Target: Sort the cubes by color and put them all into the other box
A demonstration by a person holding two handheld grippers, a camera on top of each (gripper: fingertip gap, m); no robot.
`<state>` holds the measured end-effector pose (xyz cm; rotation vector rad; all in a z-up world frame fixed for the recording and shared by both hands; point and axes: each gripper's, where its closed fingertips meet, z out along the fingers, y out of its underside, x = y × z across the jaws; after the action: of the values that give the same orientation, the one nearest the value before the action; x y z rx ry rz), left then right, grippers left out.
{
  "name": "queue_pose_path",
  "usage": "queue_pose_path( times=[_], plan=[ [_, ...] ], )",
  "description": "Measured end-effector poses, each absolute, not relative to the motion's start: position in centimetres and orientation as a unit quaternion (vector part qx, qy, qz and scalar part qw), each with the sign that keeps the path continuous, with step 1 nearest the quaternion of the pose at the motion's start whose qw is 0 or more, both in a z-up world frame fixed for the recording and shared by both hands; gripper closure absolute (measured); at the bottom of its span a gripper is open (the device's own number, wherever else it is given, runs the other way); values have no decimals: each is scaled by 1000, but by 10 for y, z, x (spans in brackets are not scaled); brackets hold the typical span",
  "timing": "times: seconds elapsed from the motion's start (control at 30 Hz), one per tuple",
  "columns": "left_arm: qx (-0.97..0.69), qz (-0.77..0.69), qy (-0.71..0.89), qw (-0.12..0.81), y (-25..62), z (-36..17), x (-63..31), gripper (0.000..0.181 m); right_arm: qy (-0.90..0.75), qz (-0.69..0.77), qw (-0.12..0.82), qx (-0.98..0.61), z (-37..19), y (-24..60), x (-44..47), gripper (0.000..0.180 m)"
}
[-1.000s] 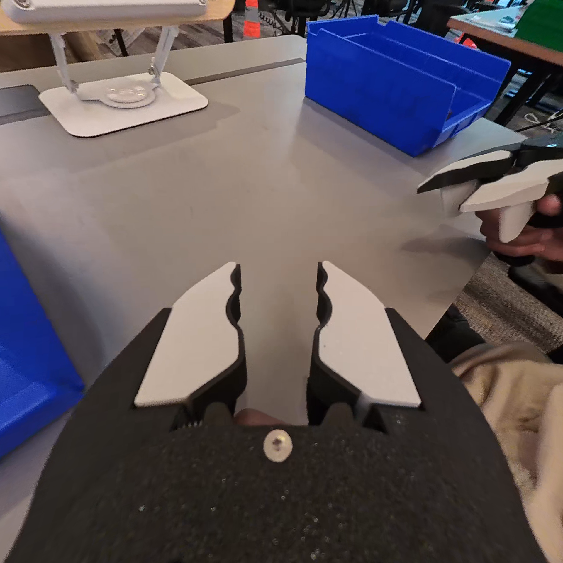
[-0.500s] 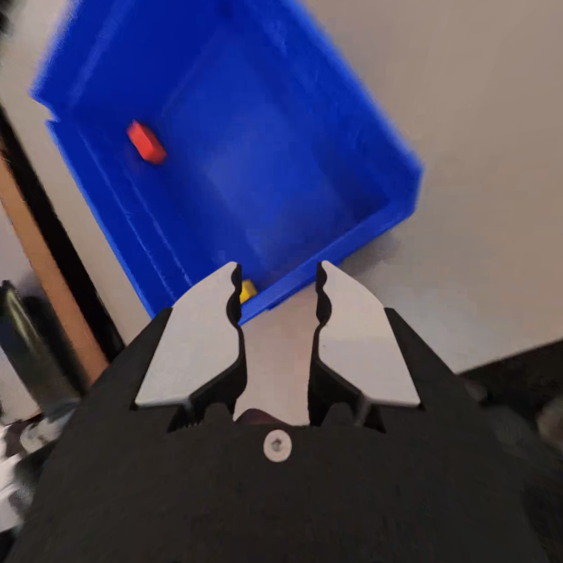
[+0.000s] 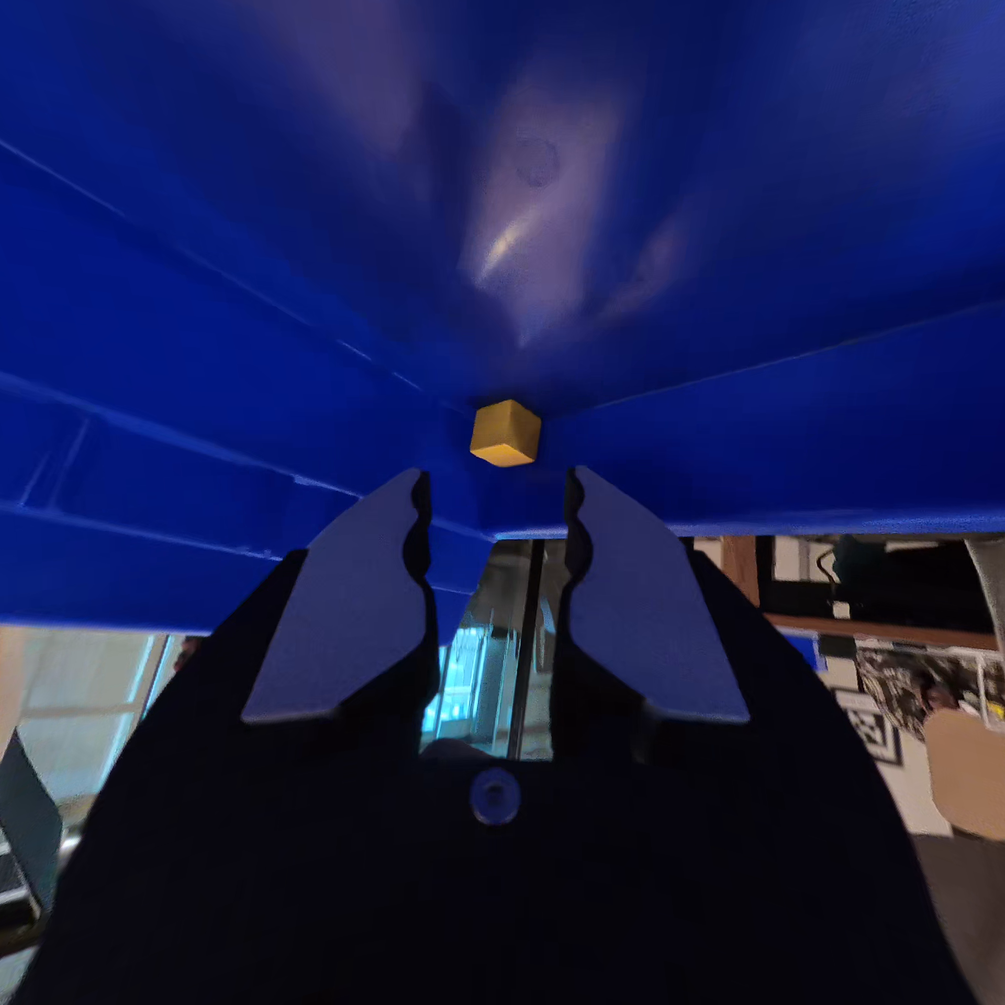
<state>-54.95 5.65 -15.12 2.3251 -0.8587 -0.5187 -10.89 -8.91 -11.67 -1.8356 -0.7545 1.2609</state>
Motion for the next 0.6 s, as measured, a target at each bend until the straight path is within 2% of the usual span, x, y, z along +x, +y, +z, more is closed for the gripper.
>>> queue_pose_path(
  times=[0.17,0.3,0.43,0.6],
  plan=[
    [853,-199,-307,372,46,-160,-561,134,-301,505,382,-713,-113,-95,-108,136],
    [843,-215,-303,389,48,-171,-569,136,-313,499,385,-711,-112,-99,-110,136],
    [835,-220,-300,405,40,-183,-574,155,-325,491,382,-712,-114,-103,-113,136],
    [829,-230,-302,410,39,-177,-578,158,-336,482,379,-715,-117,-105,-115,137]
  ],
)
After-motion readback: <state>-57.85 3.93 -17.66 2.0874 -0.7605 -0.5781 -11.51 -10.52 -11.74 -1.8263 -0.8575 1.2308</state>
